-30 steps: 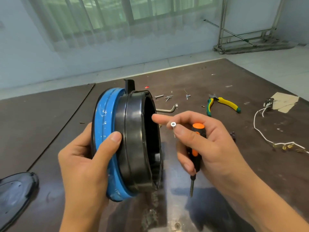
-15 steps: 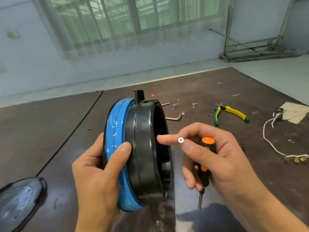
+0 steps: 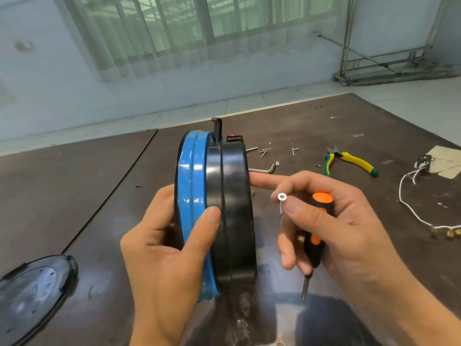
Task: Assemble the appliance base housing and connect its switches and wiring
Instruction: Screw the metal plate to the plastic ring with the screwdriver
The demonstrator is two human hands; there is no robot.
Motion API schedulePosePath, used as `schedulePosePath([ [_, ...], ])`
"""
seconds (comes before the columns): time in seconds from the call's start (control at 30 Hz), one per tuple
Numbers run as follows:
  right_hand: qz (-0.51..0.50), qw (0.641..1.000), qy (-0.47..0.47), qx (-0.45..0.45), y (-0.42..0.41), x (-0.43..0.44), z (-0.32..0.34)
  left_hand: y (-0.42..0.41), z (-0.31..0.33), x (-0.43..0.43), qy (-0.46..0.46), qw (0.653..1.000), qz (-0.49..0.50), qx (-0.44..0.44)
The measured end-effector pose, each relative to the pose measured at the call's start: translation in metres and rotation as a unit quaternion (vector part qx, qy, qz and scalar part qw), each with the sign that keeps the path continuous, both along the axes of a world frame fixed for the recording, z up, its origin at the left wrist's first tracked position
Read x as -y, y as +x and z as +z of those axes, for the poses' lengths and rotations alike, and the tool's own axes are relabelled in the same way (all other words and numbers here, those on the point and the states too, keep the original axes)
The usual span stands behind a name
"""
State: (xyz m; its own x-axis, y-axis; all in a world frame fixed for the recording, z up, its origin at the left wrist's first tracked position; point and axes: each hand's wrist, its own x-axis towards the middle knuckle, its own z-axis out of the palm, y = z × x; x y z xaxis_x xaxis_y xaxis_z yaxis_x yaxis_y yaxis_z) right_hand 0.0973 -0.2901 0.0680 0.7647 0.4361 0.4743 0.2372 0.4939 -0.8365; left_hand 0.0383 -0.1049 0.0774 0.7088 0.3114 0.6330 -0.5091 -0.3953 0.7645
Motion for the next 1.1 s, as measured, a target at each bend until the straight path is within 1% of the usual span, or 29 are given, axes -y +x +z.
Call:
schedulePosePath([
  [0.1, 0.001, 1.000, -0.001, -0.028, 0.003, 0.002, 0.000, -0.003, 0.004, 0.001, 0.076, 0.997, 0.024, 0.013],
  [0.23, 0.027, 0.990, -0.038, -0.131, 0.010, 0.006, -0.003, -0.003, 0.006, 0.006, 0.189, 0.981, 0.040, 0.016],
  [0.33, 0.025, 0.983, -0.107, -0.145, 0.020, 0.009, -0.012, 0.000, 0.003, 0.009, 0.254, 0.967, 0.006, -0.003],
  [0.4, 0.020, 0.973, -0.165, -0.160, 0.029, 0.013, -0.020, 0.002, -0.002, 0.010, 0.301, 0.952, -0.030, -0.033],
  [0.57, 0.008, 0.936, -0.301, -0.183, 0.049, 0.038, -0.037, 0.010, -0.024, 0.016, 0.402, 0.902, -0.088, -0.130],
  [0.67, -0.036, 0.912, -0.368, -0.179, 0.056, 0.049, -0.042, 0.012, -0.036, 0.028, 0.453, 0.868, -0.109, -0.169],
  [0.77, -0.073, 0.874, -0.451, -0.167, 0.060, 0.057, -0.045, 0.014, -0.046, 0.040, 0.496, 0.831, -0.127, -0.217],
  [0.83, -0.087, 0.847, -0.501, -0.155, 0.062, 0.063, -0.046, 0.015, -0.053, 0.044, 0.495, 0.825, -0.125, -0.243],
  [0.87, -0.091, 0.843, -0.507, -0.152, 0.061, 0.065, -0.045, 0.016, -0.056, 0.045, 0.492, 0.826, -0.118, -0.247],
  [0.93, -0.098, 0.856, -0.485, -0.146, 0.059, 0.068, -0.042, 0.017, -0.060, 0.043, 0.473, 0.834, -0.106, -0.262],
  [1.03, -0.094, 0.906, -0.390, -0.137, 0.053, 0.064, -0.037, 0.017, -0.062, 0.041, 0.454, 0.845, -0.090, -0.268],
  [1.1, -0.096, 0.924, -0.350, -0.120, 0.049, 0.059, -0.035, 0.017, -0.064, 0.041, 0.458, 0.846, -0.071, -0.263],
])
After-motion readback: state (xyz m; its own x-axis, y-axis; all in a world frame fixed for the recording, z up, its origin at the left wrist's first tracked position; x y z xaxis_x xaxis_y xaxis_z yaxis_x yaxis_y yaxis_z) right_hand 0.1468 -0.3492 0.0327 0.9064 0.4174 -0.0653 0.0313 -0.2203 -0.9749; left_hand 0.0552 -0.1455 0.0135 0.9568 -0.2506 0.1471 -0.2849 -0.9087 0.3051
